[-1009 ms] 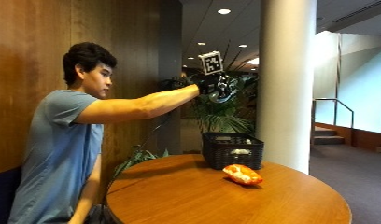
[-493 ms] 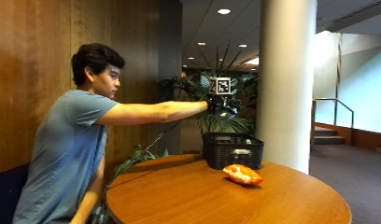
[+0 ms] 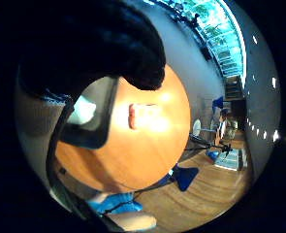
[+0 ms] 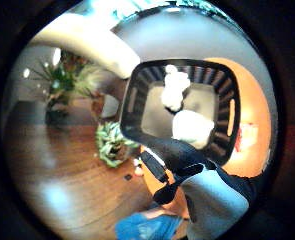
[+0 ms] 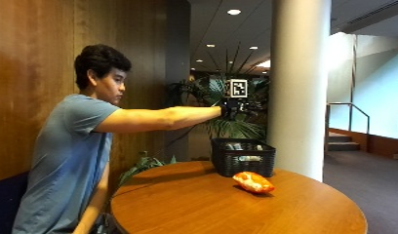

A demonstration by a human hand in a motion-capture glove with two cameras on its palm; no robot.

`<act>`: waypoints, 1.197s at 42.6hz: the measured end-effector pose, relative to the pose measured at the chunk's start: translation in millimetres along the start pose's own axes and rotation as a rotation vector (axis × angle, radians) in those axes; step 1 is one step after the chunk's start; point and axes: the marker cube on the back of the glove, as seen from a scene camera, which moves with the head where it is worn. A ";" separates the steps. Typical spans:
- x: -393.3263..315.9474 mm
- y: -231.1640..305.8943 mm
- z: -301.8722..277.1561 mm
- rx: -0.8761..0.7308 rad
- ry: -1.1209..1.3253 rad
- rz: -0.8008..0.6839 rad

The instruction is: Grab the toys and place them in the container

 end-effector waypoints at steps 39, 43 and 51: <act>179.9 43.1 200.2 -0.302 0.087 0.364; 171.4 43.4 218.4 -0.307 0.050 0.319; 165.4 44.8 248.1 -0.289 0.026 0.328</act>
